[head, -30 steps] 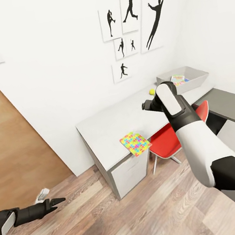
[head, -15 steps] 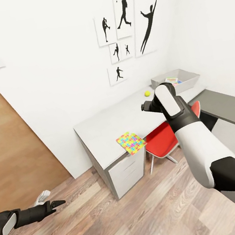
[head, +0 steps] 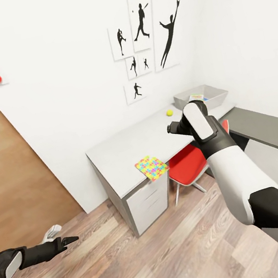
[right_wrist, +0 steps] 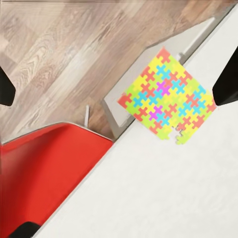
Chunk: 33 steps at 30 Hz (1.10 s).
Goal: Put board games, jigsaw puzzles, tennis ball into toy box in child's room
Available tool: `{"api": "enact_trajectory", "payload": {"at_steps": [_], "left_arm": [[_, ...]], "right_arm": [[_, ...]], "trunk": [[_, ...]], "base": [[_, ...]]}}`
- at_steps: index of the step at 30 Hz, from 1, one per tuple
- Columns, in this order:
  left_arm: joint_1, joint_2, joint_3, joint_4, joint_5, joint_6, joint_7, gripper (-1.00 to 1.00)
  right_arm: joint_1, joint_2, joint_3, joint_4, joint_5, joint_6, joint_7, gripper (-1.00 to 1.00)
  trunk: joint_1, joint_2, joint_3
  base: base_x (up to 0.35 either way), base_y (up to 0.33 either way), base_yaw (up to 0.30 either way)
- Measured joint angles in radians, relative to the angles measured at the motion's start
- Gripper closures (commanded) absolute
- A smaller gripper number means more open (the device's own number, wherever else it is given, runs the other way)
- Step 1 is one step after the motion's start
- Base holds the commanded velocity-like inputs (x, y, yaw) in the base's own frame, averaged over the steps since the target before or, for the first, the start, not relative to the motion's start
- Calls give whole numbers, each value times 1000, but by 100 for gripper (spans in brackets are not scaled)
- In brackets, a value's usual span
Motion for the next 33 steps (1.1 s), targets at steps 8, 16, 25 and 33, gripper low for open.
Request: {"api": "enact_trajectory", "payload": {"at_steps": [8, 16, 25, 33], "left_arm": [[0, -4, -1, 0, 0, 0, 2, -100], [6, -5, -2, 31, 0, -21, 21, -100], [11, -5, 2, 107, -1, -103, 69, -100], [12, -15, 1, 112, -3, -108, 73, -100]], "right_arm": [[13, -1, 0, -1, 3, 0, -1, -100], [15, 0, 1, -1, 2, 0, 1, -100], [16, 2, 2, -2, 0, 0, 1, -100], [18, 2, 3, 0, 0, 0, 0, -100]], "trunk": [[0, 0, 13], [0, 0, 27], [0, 0, 42], [0, 0, 55]], "base": [[-155, 78, -69], [-18, 8, -71], [-87, 41, -73], [-9, 5, -74]]}}
